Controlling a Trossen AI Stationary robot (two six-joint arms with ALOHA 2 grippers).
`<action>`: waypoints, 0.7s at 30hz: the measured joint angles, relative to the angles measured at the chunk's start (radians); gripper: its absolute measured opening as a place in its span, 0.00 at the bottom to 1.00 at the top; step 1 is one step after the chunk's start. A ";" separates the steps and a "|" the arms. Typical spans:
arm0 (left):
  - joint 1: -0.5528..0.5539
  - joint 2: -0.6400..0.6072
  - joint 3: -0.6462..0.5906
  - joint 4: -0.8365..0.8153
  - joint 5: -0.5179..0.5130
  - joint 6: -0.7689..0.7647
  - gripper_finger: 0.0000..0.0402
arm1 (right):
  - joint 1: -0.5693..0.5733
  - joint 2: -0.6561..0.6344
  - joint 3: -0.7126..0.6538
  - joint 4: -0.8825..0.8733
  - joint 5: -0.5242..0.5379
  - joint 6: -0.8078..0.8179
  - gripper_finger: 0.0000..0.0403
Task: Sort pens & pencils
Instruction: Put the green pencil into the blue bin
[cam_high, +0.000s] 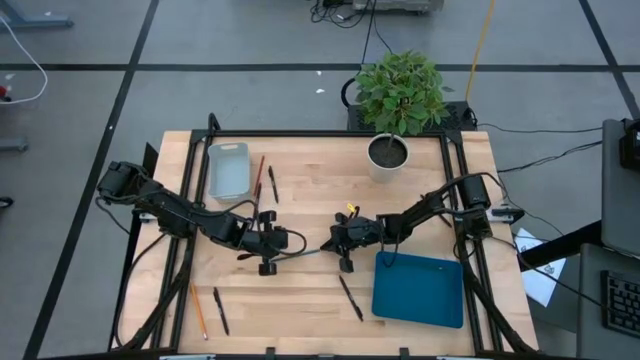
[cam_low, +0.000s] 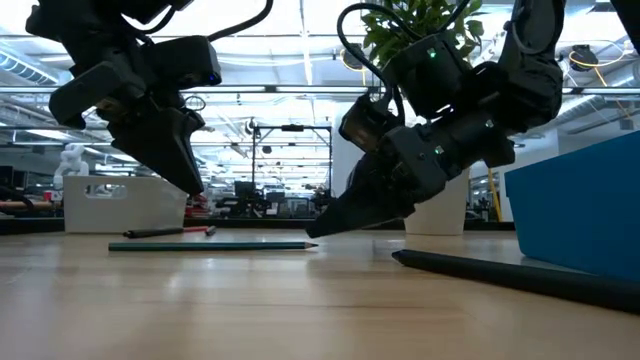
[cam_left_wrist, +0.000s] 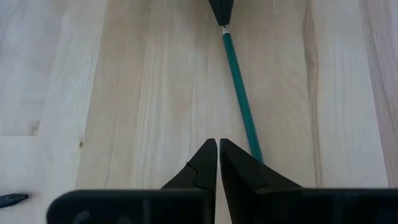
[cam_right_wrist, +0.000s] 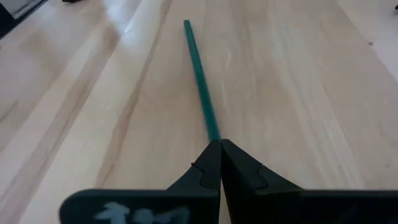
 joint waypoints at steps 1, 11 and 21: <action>0.000 0.000 0.000 0.000 0.000 0.000 0.06 | 0.000 0.000 0.000 -0.001 0.000 0.000 0.00; 0.000 0.000 0.000 0.000 0.000 0.001 0.02 | 0.000 0.000 0.000 -0.030 -0.001 0.000 0.00; 0.000 0.000 0.000 0.000 0.000 -0.002 0.08 | 0.000 0.000 0.000 -0.041 -0.001 0.000 0.00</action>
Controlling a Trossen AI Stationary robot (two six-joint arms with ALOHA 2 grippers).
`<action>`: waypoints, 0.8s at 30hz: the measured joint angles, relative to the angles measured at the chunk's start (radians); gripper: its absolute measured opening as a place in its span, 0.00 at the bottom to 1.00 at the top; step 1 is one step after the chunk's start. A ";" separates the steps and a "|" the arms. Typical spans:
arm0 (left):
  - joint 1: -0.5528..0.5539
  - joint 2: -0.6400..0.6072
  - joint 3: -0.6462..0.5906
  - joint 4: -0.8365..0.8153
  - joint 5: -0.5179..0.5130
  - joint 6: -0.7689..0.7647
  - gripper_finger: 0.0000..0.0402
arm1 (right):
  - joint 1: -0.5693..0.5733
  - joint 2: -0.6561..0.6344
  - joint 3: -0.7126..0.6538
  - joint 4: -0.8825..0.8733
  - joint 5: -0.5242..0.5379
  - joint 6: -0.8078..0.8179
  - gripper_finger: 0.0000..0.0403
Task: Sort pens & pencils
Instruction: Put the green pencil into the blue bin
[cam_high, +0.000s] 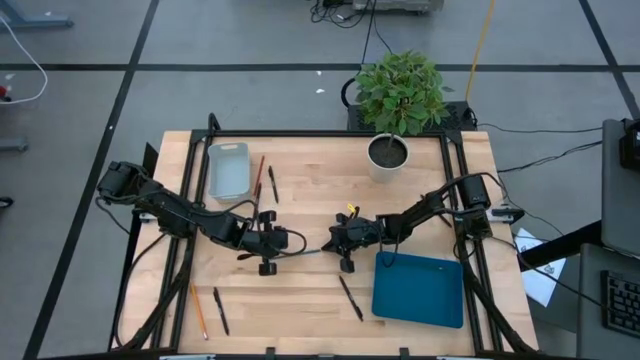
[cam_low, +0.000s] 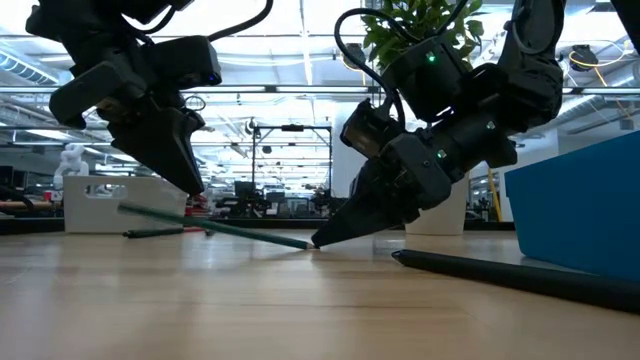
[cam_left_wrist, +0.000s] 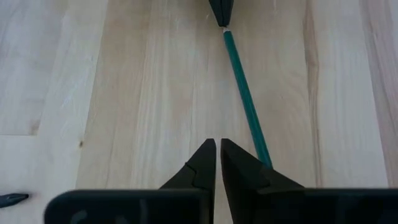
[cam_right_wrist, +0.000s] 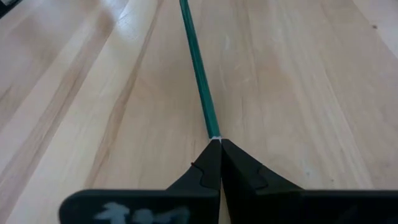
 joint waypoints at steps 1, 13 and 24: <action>0.000 0.000 0.000 0.000 0.000 -0.003 0.08 | 0.000 0.000 0.000 -0.001 0.000 0.000 0.00; 0.000 0.000 0.000 -0.038 0.000 -0.105 0.21 | 0.000 0.000 0.000 -0.002 0.000 0.000 0.00; -0.001 0.000 0.000 -0.016 0.065 -0.205 0.55 | 0.000 0.000 0.000 -0.002 0.000 0.000 0.00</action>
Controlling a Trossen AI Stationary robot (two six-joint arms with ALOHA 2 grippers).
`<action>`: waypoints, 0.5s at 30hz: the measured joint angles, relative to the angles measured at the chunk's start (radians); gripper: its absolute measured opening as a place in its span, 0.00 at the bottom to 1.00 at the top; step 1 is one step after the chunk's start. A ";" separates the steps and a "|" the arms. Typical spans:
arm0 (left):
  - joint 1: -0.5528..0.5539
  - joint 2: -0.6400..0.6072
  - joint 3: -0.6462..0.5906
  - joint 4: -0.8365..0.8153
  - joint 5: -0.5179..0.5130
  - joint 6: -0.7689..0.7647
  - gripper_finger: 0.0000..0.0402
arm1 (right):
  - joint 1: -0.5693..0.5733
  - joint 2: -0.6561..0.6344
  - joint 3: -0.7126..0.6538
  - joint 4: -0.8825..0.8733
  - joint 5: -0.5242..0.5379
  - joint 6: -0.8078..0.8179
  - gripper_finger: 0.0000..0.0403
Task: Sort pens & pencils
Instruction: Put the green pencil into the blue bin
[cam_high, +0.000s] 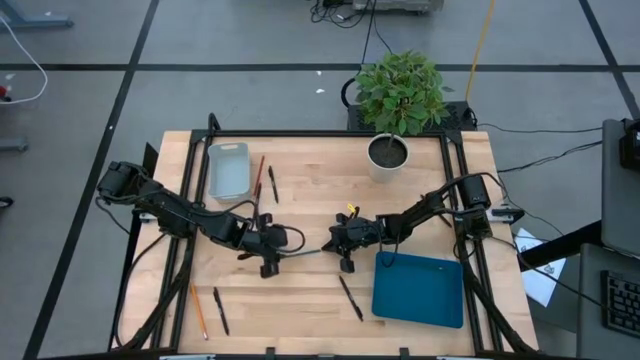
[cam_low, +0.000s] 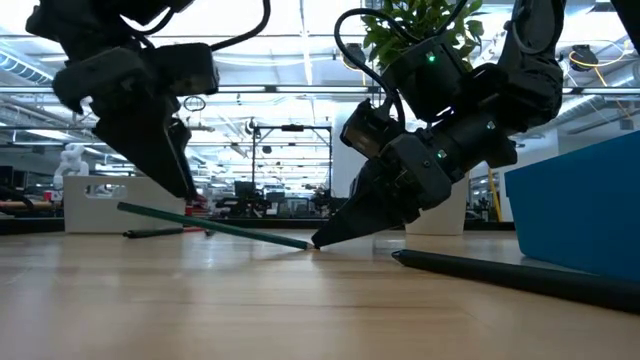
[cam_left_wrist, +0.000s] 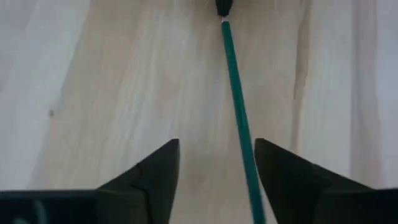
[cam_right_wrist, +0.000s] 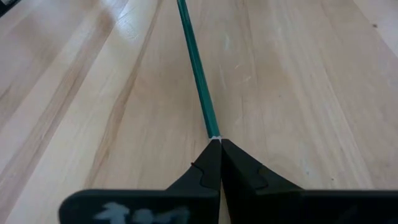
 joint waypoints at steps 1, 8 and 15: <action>0.000 0.000 0.000 0.000 0.013 -0.032 0.57 | 0.000 0.000 0.000 0.000 0.000 0.000 0.00; 0.000 0.000 0.000 -0.017 0.094 -0.232 0.66 | -0.002 0.000 0.000 0.000 0.000 0.000 0.00; 0.000 0.000 0.000 -0.147 0.119 -0.389 0.64 | -0.002 0.000 -0.001 0.004 0.000 0.000 0.00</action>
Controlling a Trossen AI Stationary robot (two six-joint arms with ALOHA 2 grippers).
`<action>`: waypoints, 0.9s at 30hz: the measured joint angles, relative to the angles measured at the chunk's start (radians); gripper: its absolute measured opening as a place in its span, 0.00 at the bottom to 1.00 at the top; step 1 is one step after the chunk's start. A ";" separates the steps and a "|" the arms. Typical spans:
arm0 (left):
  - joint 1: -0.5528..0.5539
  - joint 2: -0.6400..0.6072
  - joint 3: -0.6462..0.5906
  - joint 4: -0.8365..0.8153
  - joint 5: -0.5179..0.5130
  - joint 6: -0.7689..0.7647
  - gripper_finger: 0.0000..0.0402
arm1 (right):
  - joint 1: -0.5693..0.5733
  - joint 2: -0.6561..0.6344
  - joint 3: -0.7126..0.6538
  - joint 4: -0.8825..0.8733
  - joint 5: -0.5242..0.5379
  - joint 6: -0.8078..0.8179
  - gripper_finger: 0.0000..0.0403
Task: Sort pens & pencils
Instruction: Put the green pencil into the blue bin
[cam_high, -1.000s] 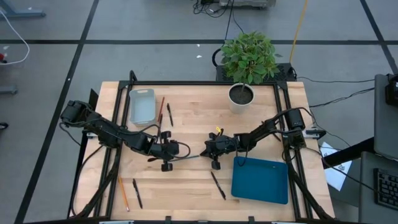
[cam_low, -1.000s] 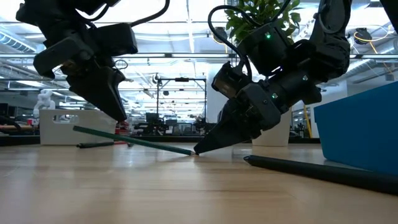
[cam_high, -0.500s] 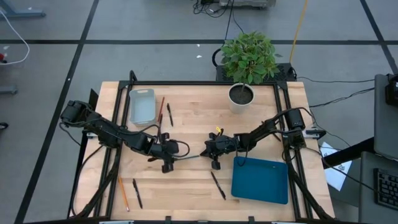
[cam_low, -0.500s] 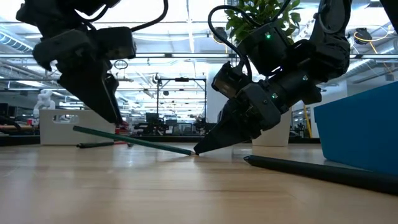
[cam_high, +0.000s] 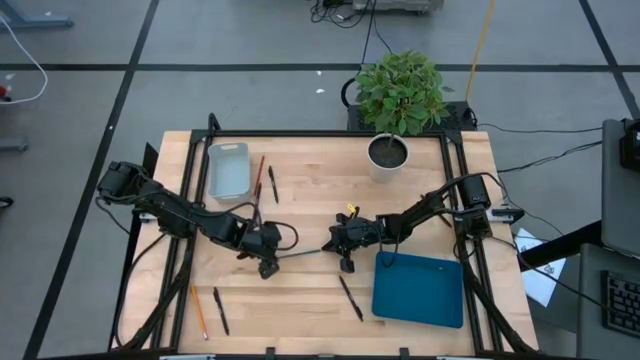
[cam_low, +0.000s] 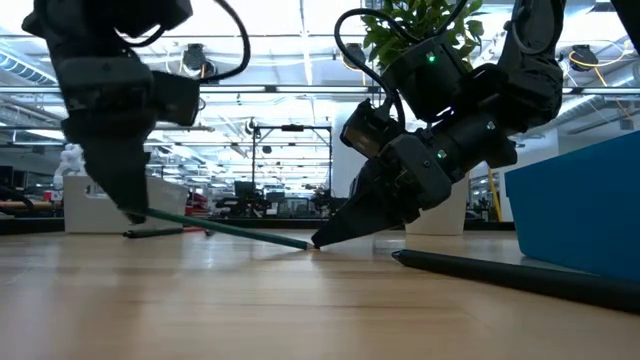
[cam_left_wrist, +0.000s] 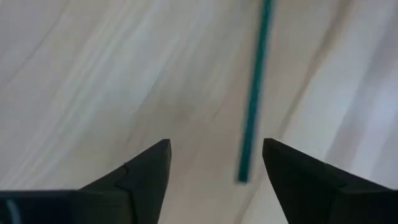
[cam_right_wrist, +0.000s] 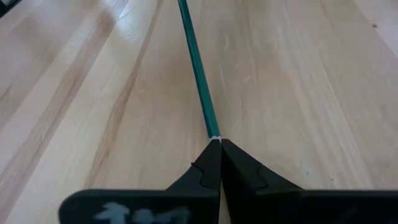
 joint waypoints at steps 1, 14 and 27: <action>-0.001 0.000 0.000 -0.014 0.000 -0.003 0.63 | 0.000 0.000 0.000 0.001 0.000 0.000 0.00; -0.015 0.016 0.000 0.034 0.004 0.077 0.48 | 0.000 0.000 0.000 0.010 0.000 0.006 0.00; -0.014 0.057 0.000 0.037 0.027 0.122 0.38 | -0.013 -0.002 0.000 -0.016 0.000 0.016 0.00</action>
